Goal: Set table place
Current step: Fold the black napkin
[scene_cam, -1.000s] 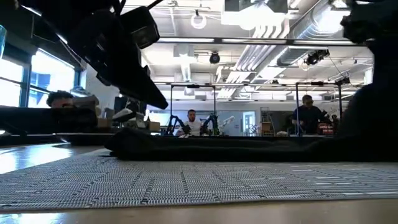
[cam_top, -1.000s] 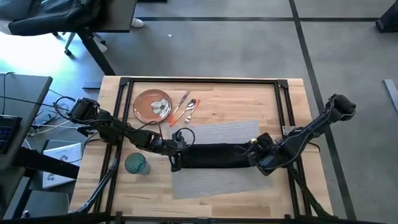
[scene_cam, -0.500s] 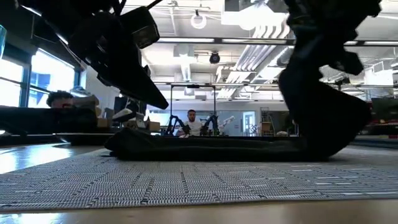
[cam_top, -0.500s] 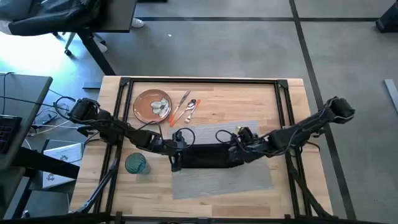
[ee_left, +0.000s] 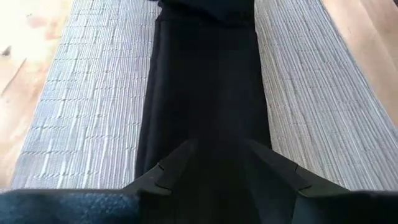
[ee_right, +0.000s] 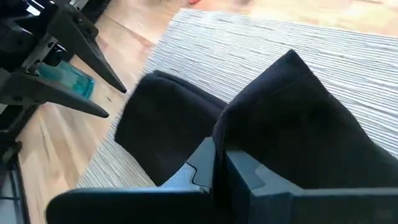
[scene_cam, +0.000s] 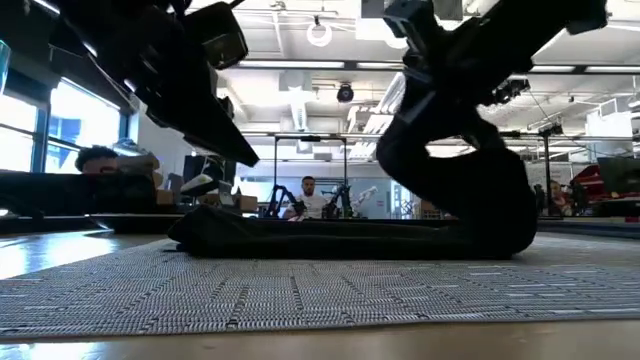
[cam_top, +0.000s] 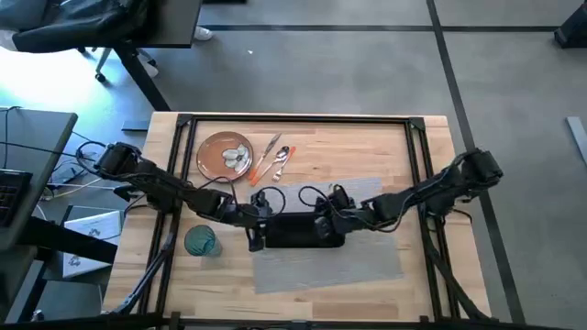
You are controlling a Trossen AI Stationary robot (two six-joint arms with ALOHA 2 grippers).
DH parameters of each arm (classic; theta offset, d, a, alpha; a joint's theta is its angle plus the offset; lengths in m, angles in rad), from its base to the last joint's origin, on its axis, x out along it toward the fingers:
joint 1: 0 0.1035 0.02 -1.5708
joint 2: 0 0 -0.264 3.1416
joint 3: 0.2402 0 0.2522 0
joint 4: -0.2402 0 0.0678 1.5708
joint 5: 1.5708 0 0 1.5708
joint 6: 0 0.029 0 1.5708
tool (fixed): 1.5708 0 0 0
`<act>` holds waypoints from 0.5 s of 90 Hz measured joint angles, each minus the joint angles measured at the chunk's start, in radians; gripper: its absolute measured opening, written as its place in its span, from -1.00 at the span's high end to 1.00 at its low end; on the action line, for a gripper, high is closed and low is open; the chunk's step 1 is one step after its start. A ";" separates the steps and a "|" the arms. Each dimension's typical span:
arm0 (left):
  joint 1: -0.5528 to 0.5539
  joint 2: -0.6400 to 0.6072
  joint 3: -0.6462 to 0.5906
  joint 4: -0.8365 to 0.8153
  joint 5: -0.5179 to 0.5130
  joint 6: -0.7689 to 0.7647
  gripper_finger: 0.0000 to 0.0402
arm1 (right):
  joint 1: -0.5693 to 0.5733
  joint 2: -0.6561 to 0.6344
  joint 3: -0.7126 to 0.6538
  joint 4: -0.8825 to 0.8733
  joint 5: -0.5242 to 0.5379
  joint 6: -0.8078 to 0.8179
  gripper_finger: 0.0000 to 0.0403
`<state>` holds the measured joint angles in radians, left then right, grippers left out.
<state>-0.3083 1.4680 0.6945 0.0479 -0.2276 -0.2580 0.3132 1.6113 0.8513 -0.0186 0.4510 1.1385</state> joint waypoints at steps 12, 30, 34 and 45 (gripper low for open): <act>-0.008 -0.055 0.000 -0.053 0.000 0.001 0.41 | -0.006 0.023 0.000 0.048 0.003 -0.019 1.00; -0.006 -0.087 0.000 -0.090 -0.003 0.039 0.41 | -0.013 0.039 0.000 0.097 0.023 -0.022 1.00; -0.006 -0.091 0.000 -0.089 -0.003 0.044 0.41 | -0.013 0.040 0.000 0.098 0.023 -0.021 1.00; -0.006 -0.093 0.000 -0.090 -0.008 0.052 0.41 | -0.013 0.040 0.000 0.109 0.024 -0.022 1.00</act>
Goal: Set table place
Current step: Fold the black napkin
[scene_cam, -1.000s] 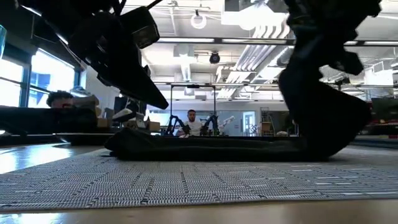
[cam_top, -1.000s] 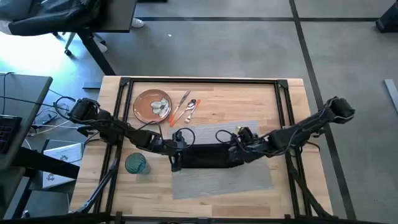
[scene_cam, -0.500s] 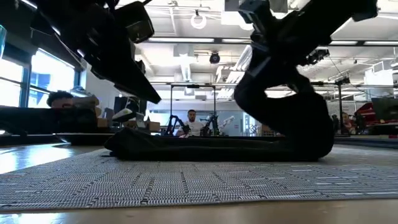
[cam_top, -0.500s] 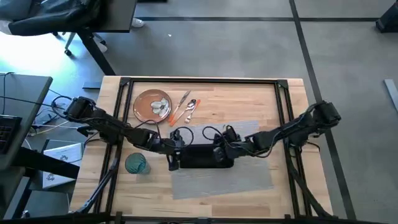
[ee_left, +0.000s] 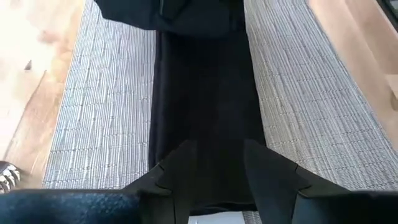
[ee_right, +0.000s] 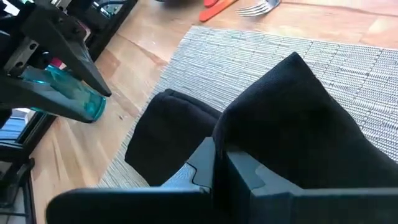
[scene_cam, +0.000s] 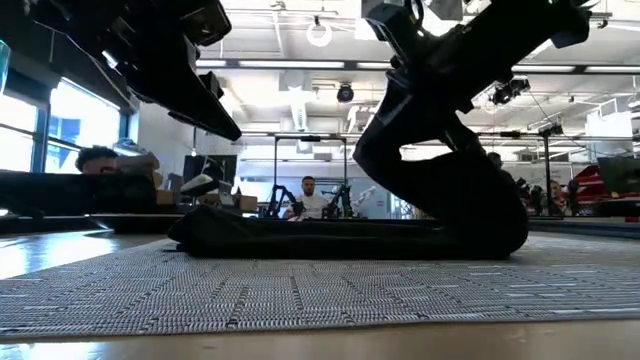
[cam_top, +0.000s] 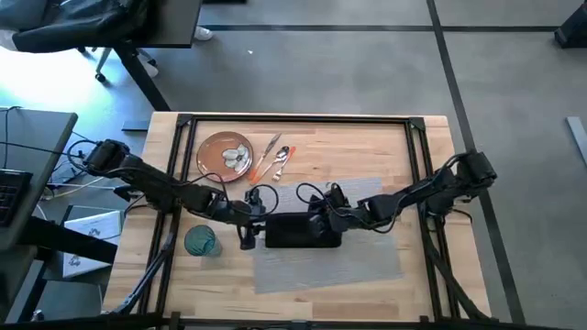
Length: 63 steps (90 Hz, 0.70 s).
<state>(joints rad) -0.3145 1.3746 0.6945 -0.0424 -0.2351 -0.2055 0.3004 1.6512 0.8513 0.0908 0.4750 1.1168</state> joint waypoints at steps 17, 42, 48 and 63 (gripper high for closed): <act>0.000 0.001 0.000 0.001 -0.019 0.001 0.41 | -0.002 0.031 0.000 0.115 -0.017 -0.042 1.00; 0.000 0.001 0.000 0.002 -0.020 0.000 0.41 | -0.012 0.078 0.000 0.184 -0.041 -0.044 1.00; 0.000 0.001 0.000 0.003 -0.020 0.000 0.41 | -0.016 0.078 0.000 0.201 -0.060 -0.044 1.00; 0.000 0.001 0.000 0.004 -0.020 0.000 0.41 | -0.016 0.078 0.000 0.300 -0.088 -0.068 1.00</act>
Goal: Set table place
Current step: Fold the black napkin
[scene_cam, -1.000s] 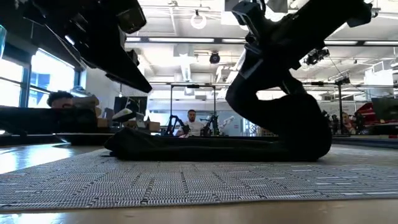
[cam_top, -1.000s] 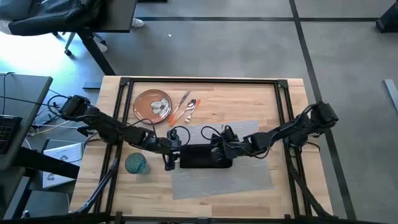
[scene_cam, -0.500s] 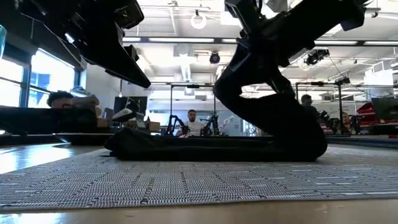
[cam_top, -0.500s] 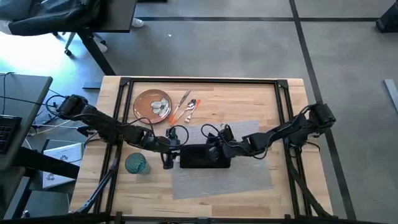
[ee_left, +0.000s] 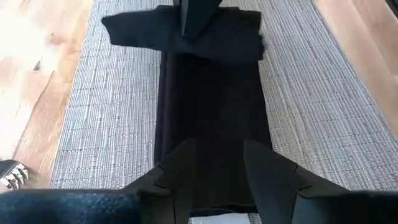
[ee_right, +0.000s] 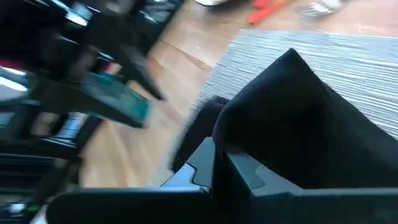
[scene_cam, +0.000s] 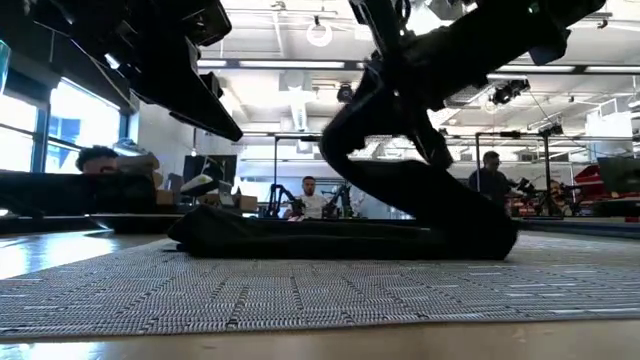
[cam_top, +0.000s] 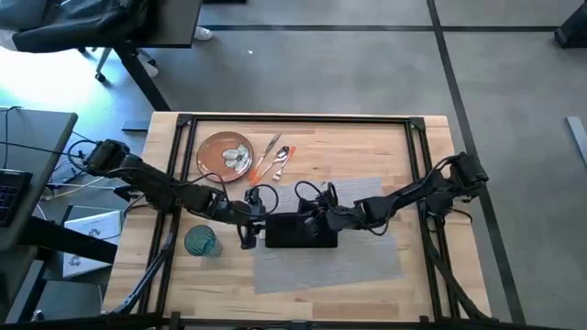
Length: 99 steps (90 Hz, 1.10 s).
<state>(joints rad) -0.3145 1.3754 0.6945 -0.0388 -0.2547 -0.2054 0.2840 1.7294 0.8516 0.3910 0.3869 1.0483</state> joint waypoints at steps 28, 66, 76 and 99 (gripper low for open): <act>0.000 0.000 0.000 0.002 0.000 -0.001 0.41 | 0.000 0.033 0.038 0.048 -0.022 -0.023 1.00; -0.002 0.000 0.001 -0.037 0.025 -0.019 0.41 | -0.033 0.234 0.203 0.022 -0.100 -0.036 1.00; -0.002 0.001 0.001 -0.050 0.026 -0.019 0.41 | -0.031 0.245 0.215 0.026 -0.112 -0.037 1.00; -0.002 0.001 0.001 -0.047 0.025 -0.019 0.41 | -0.027 0.247 0.216 0.048 -0.134 -0.081 1.00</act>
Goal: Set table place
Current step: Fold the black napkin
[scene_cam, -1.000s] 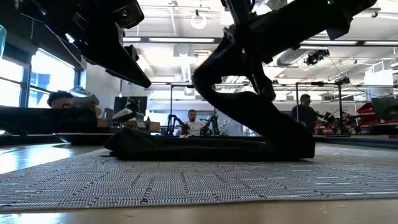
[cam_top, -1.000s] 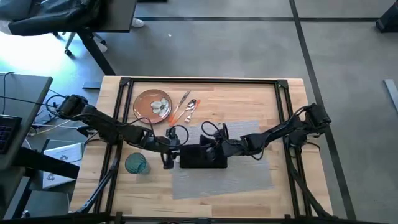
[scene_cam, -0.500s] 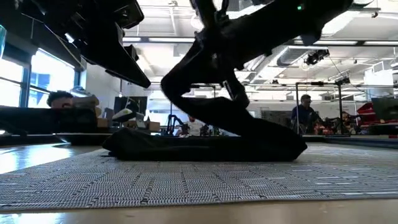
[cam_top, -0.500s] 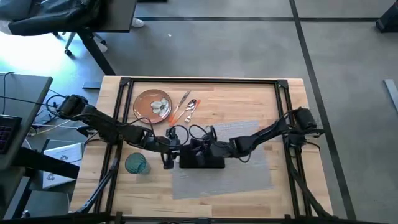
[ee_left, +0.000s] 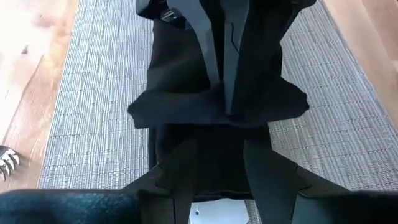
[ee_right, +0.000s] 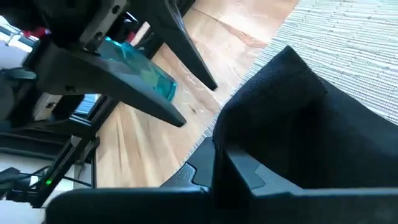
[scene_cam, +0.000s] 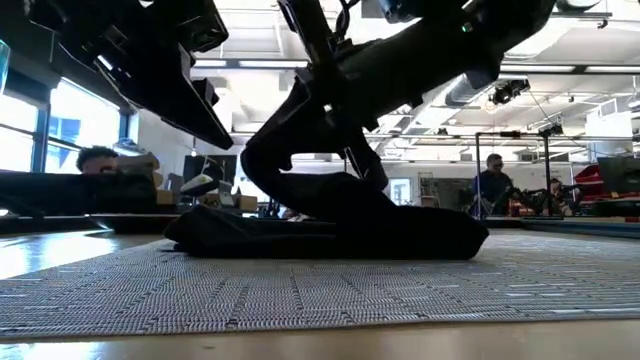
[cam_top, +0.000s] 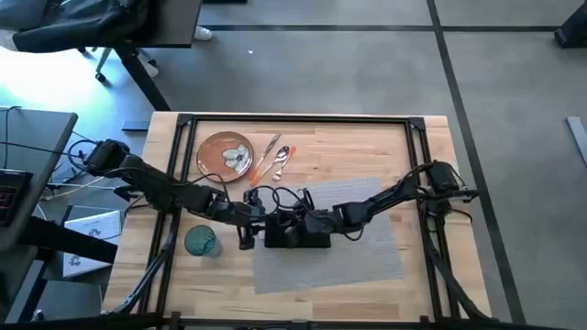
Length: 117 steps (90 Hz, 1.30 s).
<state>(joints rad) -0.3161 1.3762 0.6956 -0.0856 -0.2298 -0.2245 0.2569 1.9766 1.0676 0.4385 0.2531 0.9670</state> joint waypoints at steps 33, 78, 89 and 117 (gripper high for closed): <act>0.000 0.000 0.000 0.000 -0.001 0.000 0.41 | 0.001 0.003 0.000 0.014 0.008 -0.013 0.46; 0.000 -0.020 0.000 0.046 0.047 -0.007 0.41 | -0.037 -0.095 -0.001 -0.120 -0.211 -0.218 0.05; 0.001 0.052 0.000 0.126 0.074 0.002 0.41 | -0.005 -0.164 -0.002 -0.352 -0.159 -0.385 0.04; 0.025 0.257 0.000 0.152 0.068 0.006 0.41 | 0.052 -0.056 -0.105 -0.331 0.009 -0.503 0.04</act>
<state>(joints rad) -0.2914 1.6330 0.6956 0.0668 -0.1623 -0.2183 0.3093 1.9207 0.9624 0.1071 0.2625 0.4644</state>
